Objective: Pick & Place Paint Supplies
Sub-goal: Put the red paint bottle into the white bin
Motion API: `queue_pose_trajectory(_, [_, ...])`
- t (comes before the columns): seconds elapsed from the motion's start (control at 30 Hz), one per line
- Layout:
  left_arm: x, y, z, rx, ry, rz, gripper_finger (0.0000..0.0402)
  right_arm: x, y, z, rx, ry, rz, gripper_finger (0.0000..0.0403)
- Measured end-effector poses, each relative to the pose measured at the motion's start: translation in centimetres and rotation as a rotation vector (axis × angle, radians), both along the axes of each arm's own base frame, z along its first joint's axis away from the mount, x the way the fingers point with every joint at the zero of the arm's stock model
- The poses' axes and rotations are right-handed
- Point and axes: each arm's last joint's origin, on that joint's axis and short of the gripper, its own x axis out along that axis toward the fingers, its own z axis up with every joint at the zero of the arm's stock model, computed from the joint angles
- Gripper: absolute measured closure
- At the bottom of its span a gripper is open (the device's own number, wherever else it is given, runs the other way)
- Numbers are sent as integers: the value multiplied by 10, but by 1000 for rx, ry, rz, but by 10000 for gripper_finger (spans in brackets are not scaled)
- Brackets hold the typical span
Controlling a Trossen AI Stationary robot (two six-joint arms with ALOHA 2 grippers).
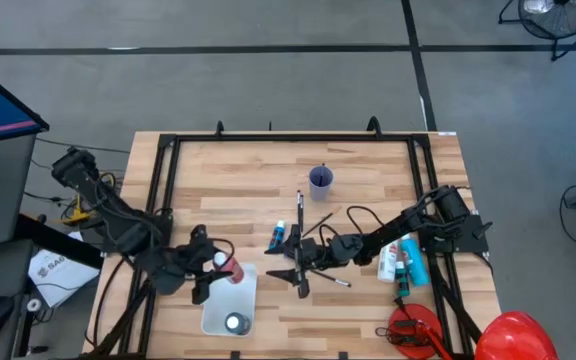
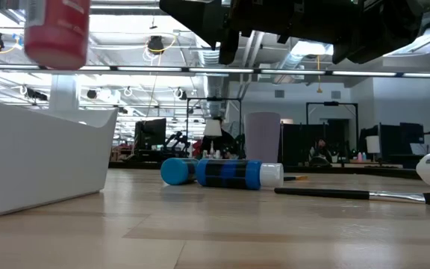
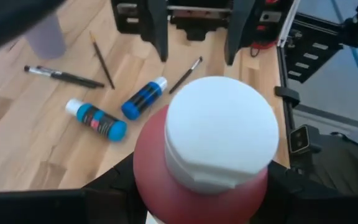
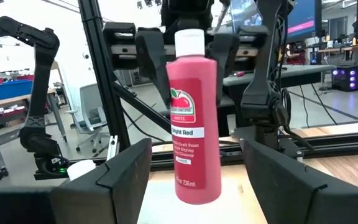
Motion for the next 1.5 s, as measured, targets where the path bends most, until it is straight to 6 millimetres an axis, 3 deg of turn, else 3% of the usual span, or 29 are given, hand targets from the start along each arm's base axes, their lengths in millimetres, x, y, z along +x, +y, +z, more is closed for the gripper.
queue_pose_trajectory(0.23, [-17, -16, -7, -53, -20, -2, 220, 0, 0, 0, 1, 0, -1, 155])
queue_pose_trajectory(0.6, [-31, -19, -47, -68, 24, 71, 220, 0, 0, 0, 1, 0, -2, 155])
queue_pose_trajectory(1.13, [-27, -53, -85, -71, 76, 75, 219, 0, 0, -1, -3, 10, -2, 155])
queue_pose_trajectory(1.5, [-34, -69, -87, -144, 46, 35, 219, 0, 0, -1, -4, 12, -3, 155])
